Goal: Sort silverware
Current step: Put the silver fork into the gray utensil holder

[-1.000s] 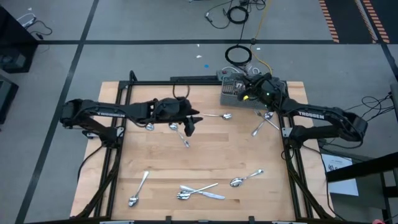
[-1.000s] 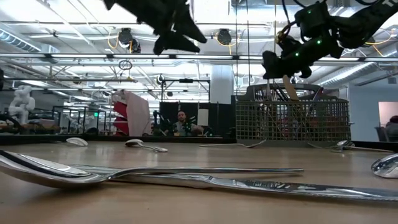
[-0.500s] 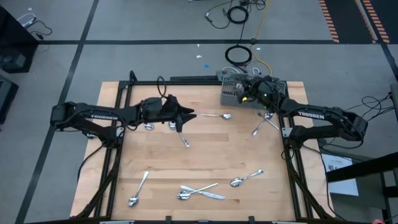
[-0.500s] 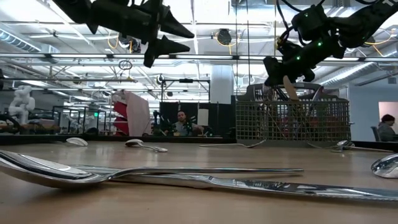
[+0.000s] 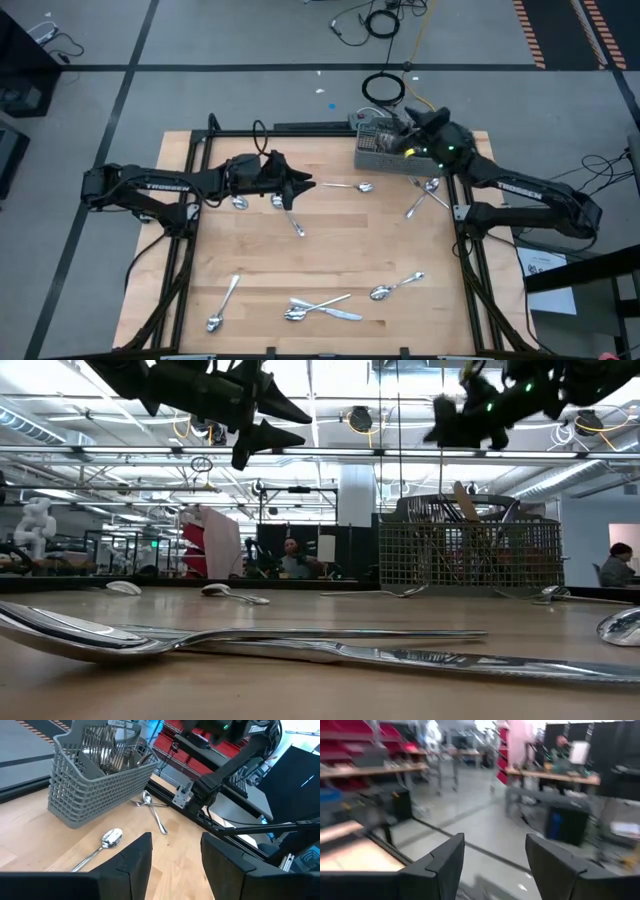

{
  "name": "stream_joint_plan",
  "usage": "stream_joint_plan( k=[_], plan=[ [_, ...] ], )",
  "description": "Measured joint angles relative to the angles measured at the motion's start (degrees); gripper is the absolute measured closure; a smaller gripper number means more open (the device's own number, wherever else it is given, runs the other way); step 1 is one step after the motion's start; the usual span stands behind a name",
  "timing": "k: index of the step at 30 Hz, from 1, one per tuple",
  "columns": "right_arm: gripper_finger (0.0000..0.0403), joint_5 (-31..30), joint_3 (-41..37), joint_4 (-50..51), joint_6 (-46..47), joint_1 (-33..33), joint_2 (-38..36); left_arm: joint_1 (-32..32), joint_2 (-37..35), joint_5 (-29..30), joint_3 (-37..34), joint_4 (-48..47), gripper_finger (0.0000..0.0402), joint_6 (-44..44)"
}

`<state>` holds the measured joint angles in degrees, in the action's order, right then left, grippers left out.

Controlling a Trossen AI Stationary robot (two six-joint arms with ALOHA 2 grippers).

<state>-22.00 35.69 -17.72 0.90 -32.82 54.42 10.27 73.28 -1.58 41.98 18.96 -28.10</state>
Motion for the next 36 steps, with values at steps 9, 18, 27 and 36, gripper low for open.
stream_joint_plan(
  k=[9,18,27,36],
  plan=[
    [0.0205,19.30,4.98,10.82,7.04,3.33,-8.77,1.20,0.00,-0.02,0.02,-0.24,0.0229,0.04],
    [0.0206,40.43,4.98,21.11,19.17,12.80,-8.55,3.13,0.04,-0.04,0.02,-0.24,0.0229,1.28],
    [0.0206,36.13,4.98,51.93,29.11,17.21,-6.11,4.84,0.04,-2.23,0.04,-0.22,0.0229,1.72],
    [0.0206,16.08,4.93,70.98,36.05,13.89,-1.01,5.22,0.04,-3.03,0.09,-0.22,0.0229,1.88]
  ],
)
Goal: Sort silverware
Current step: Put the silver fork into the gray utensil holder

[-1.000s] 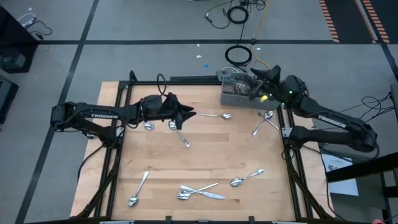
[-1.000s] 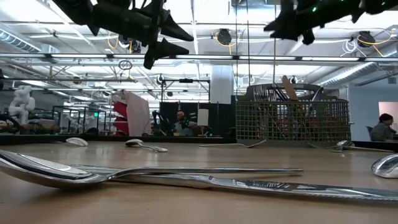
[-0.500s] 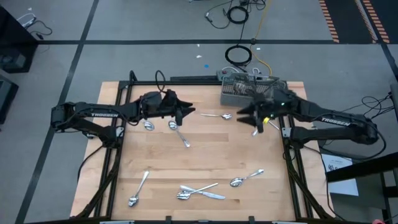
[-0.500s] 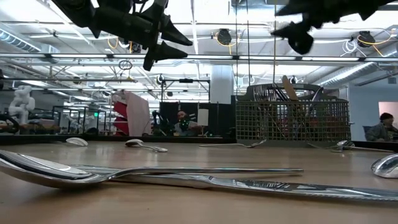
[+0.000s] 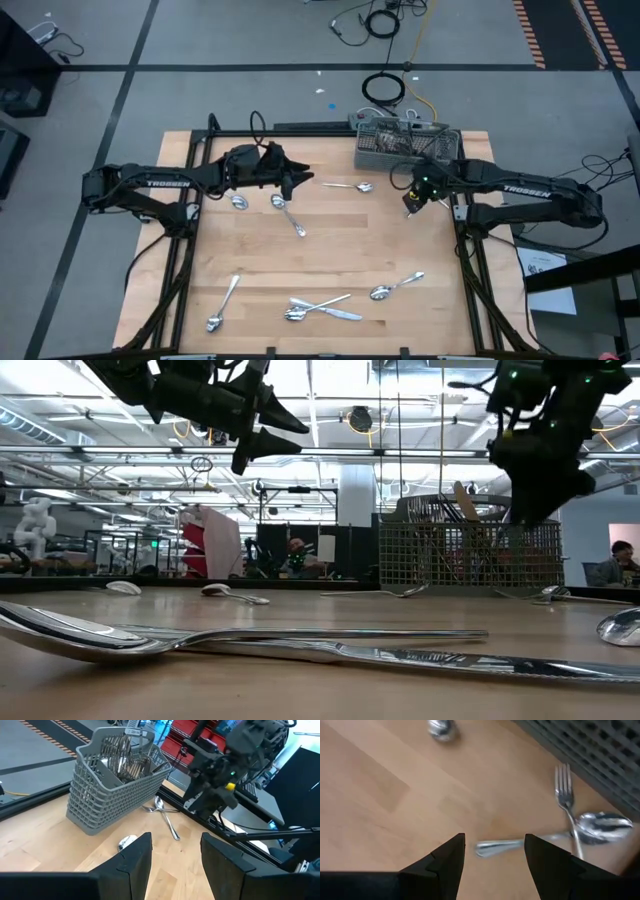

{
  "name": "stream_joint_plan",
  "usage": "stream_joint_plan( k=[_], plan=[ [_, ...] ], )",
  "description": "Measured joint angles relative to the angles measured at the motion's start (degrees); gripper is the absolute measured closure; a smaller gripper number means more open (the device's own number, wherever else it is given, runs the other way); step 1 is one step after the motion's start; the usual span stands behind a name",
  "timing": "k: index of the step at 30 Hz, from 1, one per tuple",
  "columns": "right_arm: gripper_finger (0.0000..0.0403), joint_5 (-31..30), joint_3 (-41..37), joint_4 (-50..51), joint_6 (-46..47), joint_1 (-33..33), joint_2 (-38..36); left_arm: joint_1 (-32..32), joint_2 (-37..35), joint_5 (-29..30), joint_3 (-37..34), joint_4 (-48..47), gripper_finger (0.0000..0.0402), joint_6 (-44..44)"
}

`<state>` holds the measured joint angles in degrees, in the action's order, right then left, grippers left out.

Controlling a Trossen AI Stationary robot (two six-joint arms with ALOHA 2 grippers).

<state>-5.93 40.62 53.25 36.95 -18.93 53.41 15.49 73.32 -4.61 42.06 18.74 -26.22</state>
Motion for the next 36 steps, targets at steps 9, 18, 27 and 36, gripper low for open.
stream_joint_plan(
  k=[9,18,27,36],
  plan=[
    [0.0206,-3.32,0.00,1.94,-5.01,-3.27,8.49,-0.02,0.00,-2.00,0.00,0.00,0.0229,-0.36],
    [0.0207,-2.76,-0.02,1.84,-8.48,-6.91,14.38,-0.02,0.00,-2.28,0.00,-0.44,0.0229,-0.37],
    [0.0207,-1.59,-2.67,1.16,-9.83,-10.00,17.13,-0.02,0.02,-2.28,0.00,-1.97,0.0229,-0.38],
    [0.0207,-4.37,-6.32,-6.34,-6.10,-14.33,17.72,0.50,0.02,-1.84,0.00,-1.73,0.0229,-0.37]
  ],
)
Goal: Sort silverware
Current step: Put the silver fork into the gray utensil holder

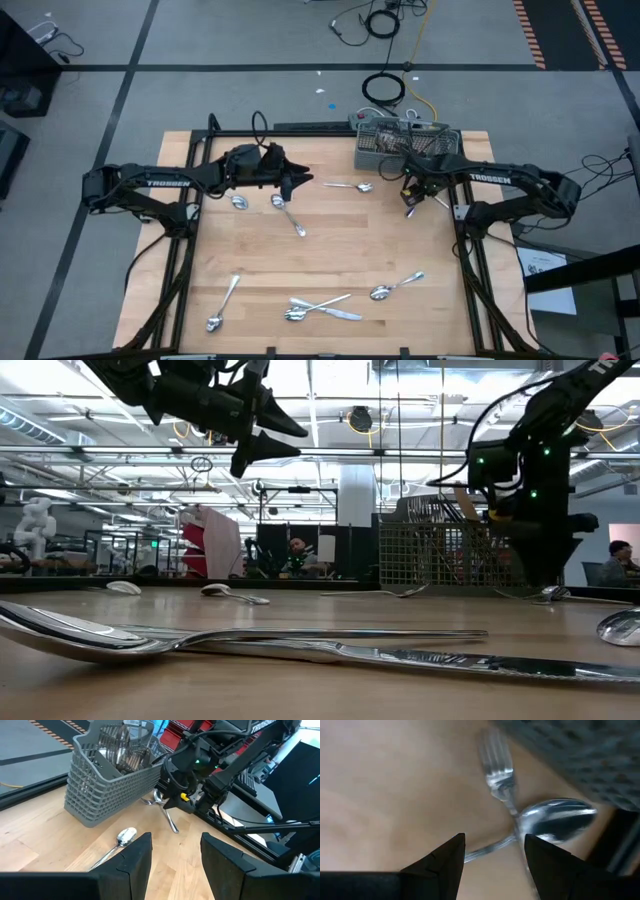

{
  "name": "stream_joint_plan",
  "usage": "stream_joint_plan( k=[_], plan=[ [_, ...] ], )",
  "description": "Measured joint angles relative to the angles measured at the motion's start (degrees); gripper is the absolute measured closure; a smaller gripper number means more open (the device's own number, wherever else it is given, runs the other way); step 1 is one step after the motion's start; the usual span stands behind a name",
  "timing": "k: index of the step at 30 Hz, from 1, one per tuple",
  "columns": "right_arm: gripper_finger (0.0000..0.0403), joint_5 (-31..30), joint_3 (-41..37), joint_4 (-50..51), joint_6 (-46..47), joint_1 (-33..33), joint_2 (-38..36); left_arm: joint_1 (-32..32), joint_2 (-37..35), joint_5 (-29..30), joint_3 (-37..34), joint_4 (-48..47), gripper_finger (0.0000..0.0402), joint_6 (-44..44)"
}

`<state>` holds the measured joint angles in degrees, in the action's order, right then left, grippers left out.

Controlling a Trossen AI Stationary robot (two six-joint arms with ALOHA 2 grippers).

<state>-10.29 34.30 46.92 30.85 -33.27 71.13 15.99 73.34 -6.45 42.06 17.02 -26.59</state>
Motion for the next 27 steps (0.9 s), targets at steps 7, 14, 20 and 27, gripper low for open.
stream_joint_plan(
  k=[7,14,20,27],
  plan=[
    [0.0207,-1.36,-1.40,-1.20,-0.48,-4.16,0.02,0.44,0.00,0.01,0.00,0.02,0.0229,-0.07],
    [0.0211,-1.14,-1.46,-2.75,-1.76,-4.92,0.25,0.42,0.00,-0.01,0.00,0.02,0.0229,-0.09],
    [0.0246,0.00,-1.46,-3.46,-3.21,-5.34,3.38,0.42,0.00,-0.03,0.00,0.01,0.0229,-0.08],
    [0.0283,0.22,-1.12,-4.29,-5.66,-5.34,7.84,0.42,0.00,-0.14,0.00,0.00,0.0229,-0.09]
  ],
)
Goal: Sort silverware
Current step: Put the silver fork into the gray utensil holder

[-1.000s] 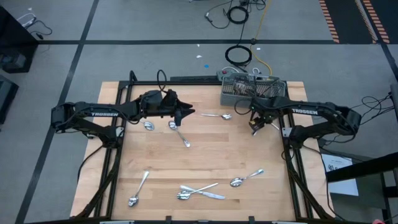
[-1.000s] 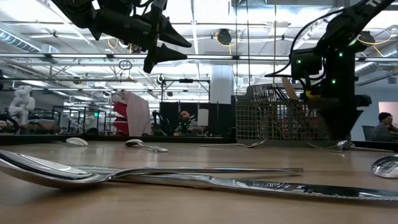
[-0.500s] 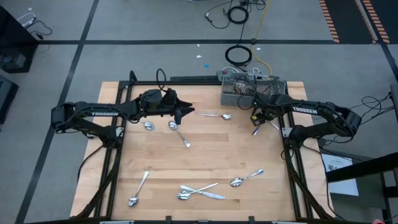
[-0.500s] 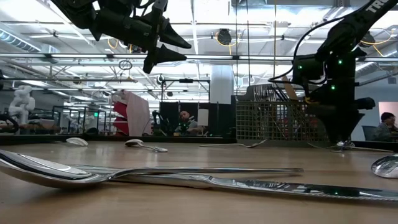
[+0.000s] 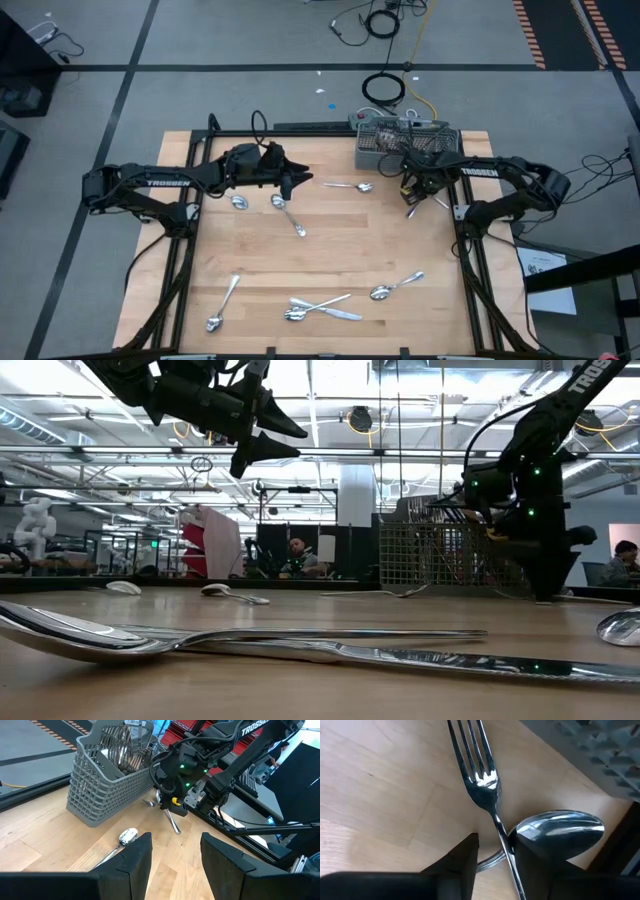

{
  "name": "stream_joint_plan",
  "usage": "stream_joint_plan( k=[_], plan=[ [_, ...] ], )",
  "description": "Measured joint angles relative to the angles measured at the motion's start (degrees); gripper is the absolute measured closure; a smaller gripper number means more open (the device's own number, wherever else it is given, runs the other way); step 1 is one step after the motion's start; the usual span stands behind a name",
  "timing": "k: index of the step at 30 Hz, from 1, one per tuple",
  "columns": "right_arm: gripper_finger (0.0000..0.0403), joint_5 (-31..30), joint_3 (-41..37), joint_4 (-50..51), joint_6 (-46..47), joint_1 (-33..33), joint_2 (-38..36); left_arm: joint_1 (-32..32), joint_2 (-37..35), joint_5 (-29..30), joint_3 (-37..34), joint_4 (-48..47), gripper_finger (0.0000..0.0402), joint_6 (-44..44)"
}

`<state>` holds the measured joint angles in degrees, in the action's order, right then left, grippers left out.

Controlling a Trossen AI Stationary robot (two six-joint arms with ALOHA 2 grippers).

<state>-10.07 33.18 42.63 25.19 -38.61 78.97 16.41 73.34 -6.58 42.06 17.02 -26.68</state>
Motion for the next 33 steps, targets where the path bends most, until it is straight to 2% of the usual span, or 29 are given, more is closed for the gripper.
stream_joint_plan(
  k=[4,10,18,26,29,33],
  plan=[
    [0.0318,1.08,-0.05,-0.39,-0.17,0.00,-0.13,0.01,0.00,-0.07,0.00,-0.02,0.0229,-0.02],
    [0.0392,0.99,-0.17,-0.13,-1.17,0.00,-1.31,0.01,0.00,-0.07,0.00,-0.01,0.0229,-0.04],
    [0.0399,3.10,-0.45,0.26,-1.85,0.04,-4.65,0.01,0.00,-0.07,-0.02,-0.02,0.0229,-0.04],
    [0.0402,6.85,-0.21,1.27,-2.39,0.89,-11.89,0.01,0.00,-0.07,-0.02,0.00,0.0229,0.00],
    [0.0402,11.24,0.39,0.84,-3.33,0.92,-14.84,0.12,0.00,-0.07,-0.02,0.00,0.0229,0.02],
    [0.0403,22.21,2.47,0.35,-7.47,0.96,-17.86,0.79,0.00,-0.09,-0.02,0.00,0.0229,0.04]
  ],
)
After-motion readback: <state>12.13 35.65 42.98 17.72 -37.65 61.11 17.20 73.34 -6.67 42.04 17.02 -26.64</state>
